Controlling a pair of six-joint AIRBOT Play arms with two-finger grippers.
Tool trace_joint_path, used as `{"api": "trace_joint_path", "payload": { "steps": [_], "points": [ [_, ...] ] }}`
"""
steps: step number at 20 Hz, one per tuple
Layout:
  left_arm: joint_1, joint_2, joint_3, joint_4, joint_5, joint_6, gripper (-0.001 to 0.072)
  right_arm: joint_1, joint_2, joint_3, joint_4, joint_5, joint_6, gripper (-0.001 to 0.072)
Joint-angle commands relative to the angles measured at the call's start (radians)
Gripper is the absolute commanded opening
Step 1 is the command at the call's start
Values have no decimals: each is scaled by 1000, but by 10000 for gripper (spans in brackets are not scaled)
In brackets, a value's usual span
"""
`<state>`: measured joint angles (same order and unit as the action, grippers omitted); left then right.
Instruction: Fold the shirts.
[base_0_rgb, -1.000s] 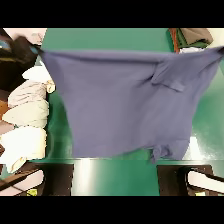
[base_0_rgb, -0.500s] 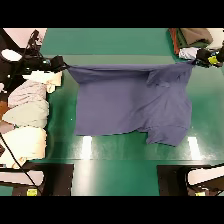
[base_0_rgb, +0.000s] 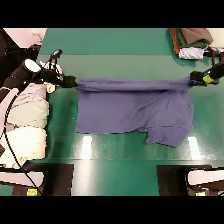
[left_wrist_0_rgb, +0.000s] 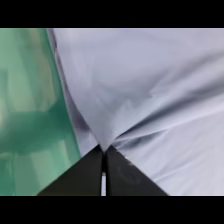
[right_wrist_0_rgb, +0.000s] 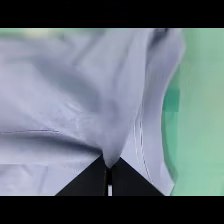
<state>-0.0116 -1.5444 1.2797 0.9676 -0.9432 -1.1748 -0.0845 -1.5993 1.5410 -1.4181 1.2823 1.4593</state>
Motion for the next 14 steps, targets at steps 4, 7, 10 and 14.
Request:
{"api": "trace_joint_path", "payload": {
  "steps": [4,7,10,14],
  "points": [
    [-8,0,-43,29,-68,-53,423,-6,67,-186,-13,-50,50,371],
    [7,11,-40,36,-144,-94,504,-17,88,-187,-13,36,47,393],
    [52,59,-71,42,-256,-89,504,-53,200,-279,12,100,-10,389],
    [55,178,-293,27,-303,-81,504,-166,374,-485,254,135,-119,389]
  ]
}}
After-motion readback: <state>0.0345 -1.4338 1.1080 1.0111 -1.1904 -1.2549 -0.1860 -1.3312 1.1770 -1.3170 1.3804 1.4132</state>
